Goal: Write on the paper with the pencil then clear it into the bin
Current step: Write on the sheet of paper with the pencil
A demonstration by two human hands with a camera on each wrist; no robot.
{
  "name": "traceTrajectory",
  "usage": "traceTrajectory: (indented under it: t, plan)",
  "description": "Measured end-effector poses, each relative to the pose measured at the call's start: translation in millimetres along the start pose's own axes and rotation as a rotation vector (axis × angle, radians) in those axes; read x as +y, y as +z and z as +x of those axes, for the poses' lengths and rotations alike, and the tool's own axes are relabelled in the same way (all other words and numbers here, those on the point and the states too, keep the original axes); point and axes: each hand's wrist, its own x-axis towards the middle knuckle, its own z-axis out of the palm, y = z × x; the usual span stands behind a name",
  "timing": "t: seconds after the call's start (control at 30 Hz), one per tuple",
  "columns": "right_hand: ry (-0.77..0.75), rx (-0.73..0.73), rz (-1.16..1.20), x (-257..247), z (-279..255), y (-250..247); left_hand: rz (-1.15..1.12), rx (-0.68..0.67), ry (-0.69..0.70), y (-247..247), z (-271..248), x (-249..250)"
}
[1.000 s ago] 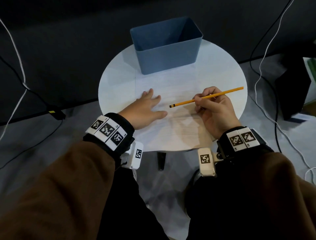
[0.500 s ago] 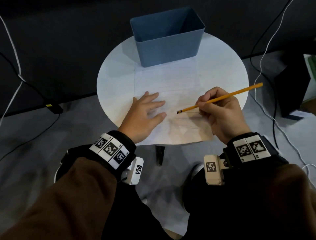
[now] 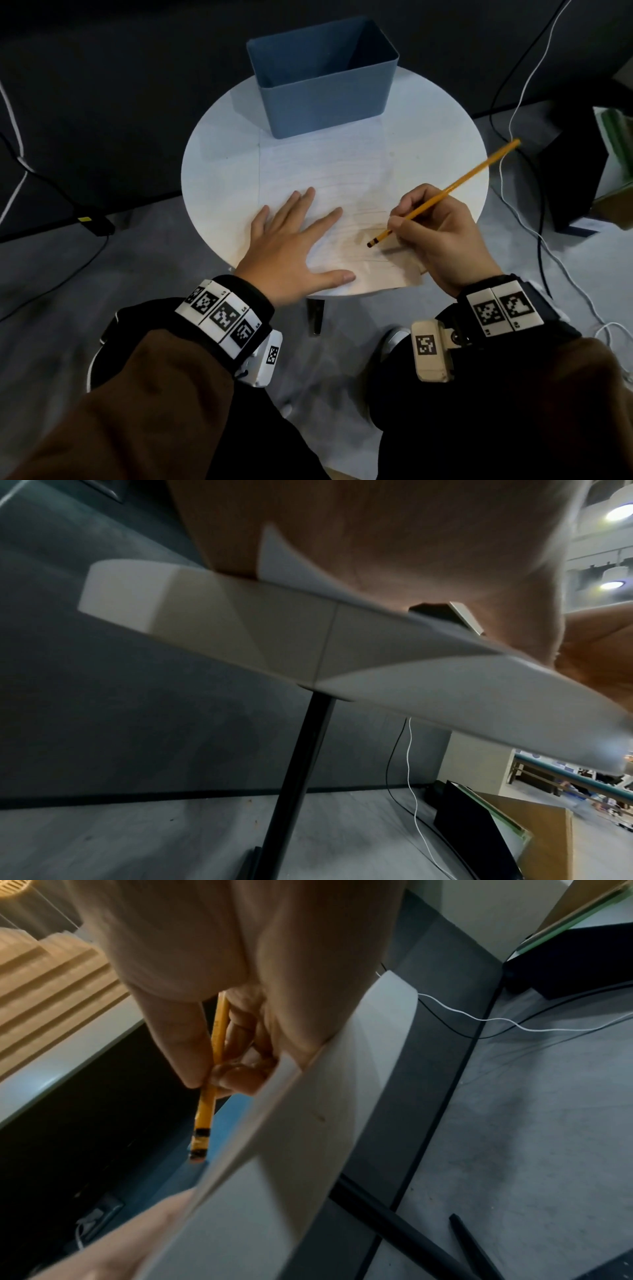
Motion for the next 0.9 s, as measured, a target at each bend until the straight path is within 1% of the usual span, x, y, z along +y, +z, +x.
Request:
traceTrajectory:
  t: [0.13,0.2,0.3,0.47,0.57,0.67,0.8,0.9]
  plan:
    - [-0.084,0.045,-0.143,-2,-5,4,-0.061,0.059,-0.019,-1,3,2]
    - [-0.109,0.047,-0.2,-5,-9,4,-0.053,0.05,-0.015,-1,3,2]
    - [-0.094,0.016,-0.211,-6,-13,5,0.013,0.001,-0.01,-2,1,3]
    - [-0.088,-0.118,-0.297,-4,-16,1,0.064,-0.03,-0.018,-2,2,5]
    - [-0.073,-0.101,-0.36,-5,-17,1,0.066,-0.025,-0.026,-2,1,7]
    - [-0.107,-0.072,-0.457,-5,-18,3,0.061,-0.013,-0.033,-1,2,8]
    - [-0.127,-0.094,-0.522,-7,-19,7,0.048,-0.011,-0.039,0,2,8]
    - [-0.171,-0.12,-0.615,-10,-20,10,0.047,-0.015,-0.036,0,2,7]
